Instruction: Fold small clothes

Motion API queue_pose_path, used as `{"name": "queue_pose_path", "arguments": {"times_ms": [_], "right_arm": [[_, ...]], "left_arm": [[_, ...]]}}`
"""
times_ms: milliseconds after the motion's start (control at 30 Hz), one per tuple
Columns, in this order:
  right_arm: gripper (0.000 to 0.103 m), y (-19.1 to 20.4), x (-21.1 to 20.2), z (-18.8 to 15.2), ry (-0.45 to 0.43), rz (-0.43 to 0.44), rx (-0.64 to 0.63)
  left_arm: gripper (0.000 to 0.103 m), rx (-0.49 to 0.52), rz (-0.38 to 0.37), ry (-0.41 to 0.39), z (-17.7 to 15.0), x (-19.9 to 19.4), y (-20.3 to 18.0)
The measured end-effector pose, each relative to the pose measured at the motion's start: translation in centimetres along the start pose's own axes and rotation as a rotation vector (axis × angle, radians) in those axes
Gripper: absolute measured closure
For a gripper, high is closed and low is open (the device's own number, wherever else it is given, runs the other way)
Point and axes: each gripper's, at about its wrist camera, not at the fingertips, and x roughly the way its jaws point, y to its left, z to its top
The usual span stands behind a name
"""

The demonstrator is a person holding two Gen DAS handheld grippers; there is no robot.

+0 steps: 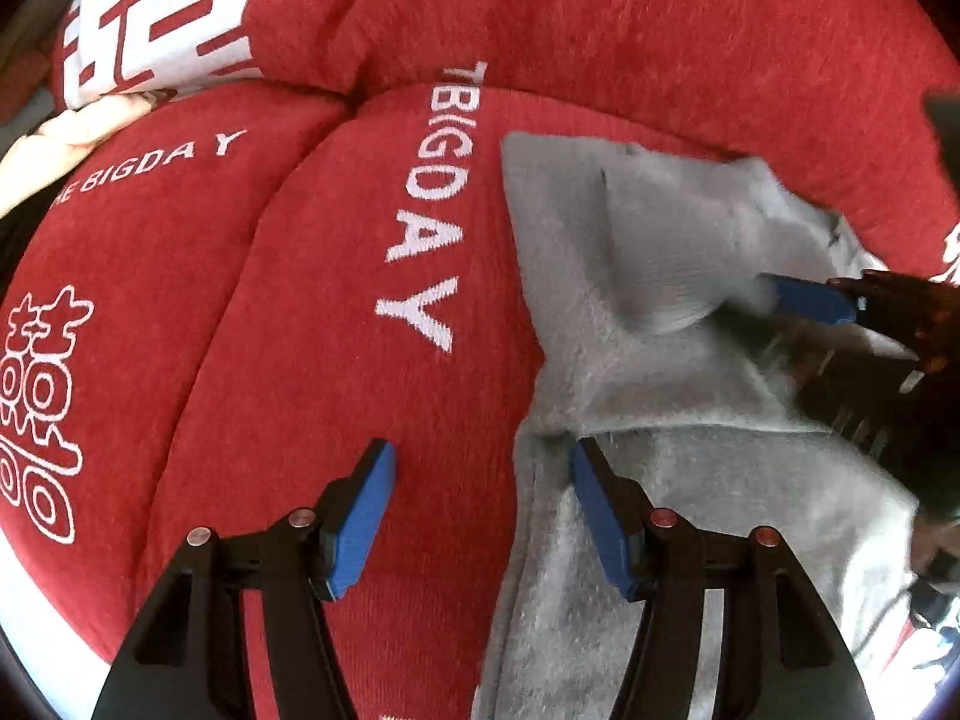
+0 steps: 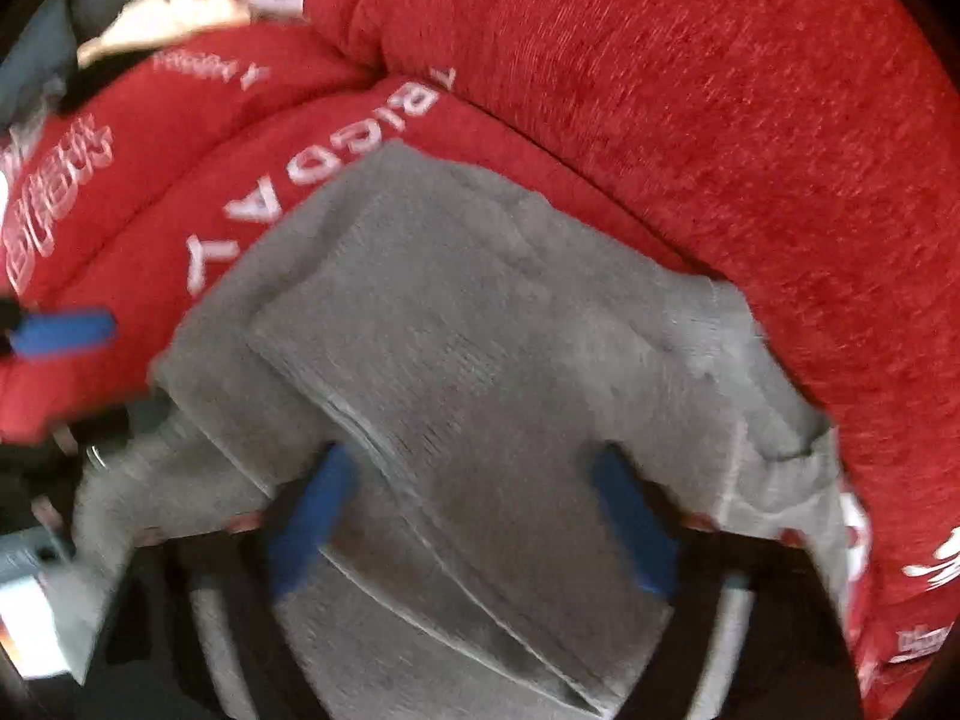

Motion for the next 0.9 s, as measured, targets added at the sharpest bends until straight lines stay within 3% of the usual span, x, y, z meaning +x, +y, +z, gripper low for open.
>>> {"name": "queue_pose_path", "arguments": {"times_ms": [67,200,300,400,467,533,567,633,700,800,867,900], "right_arm": [[0.092,-1.1,-0.5,0.4,-0.017,0.018,0.087],[0.092,-7.0,-4.6,-1.1,-0.155,0.095,0.421],[0.092,-12.3,-7.1,-5.0,-0.219,0.110,0.662],[0.090,-17.8,-6.8,-10.7,-0.191,0.150,0.906],[0.086,-20.5,-5.1,-15.0,-0.143,0.256,1.066],[0.070,-21.9,-3.7,-18.6,-0.072,0.304,1.207],[0.056,-22.0,-3.9,-20.2,-0.065,0.310,1.257],[0.055,-21.3,-4.9,-21.8,-0.120,0.375,1.299],[0.055,-19.0,-5.7,-22.2,-0.171,0.534,1.312],[0.055,-14.2,-5.1,-20.2,-0.162,0.753,1.285],[0.055,-10.0,-3.2,-17.6,-0.119,0.867,1.246],[0.055,-7.9,-2.1,-16.0,-0.100,0.901,1.228]], "left_arm": [[0.041,-0.012,0.021,-0.015,0.6,0.1,-0.3],[0.041,-0.105,0.005,-0.020,1.0,0.2,0.9],[0.041,-0.070,0.004,-0.005,0.5,-0.4,1.1],[0.041,-0.028,-0.039,0.028,-0.1,-1.4,1.5],[0.041,-0.025,-0.096,0.054,0.0,-2.2,2.0],[0.041,-0.028,-0.142,0.050,1.1,-2.8,2.5],[0.041,-0.027,-0.153,0.041,2.2,-2.9,2.7],[0.041,-0.037,-0.188,0.043,4.7,-2.2,3.0],[0.041,-0.066,-0.241,0.045,7.6,-0.6,3.2],[0.041,-0.078,-0.308,0.139,10.0,2.8,2.7],[0.041,-0.064,-0.283,0.183,10.7,4.5,2.1],[0.041,-0.050,-0.275,0.164,10.9,4.6,1.9]]}}
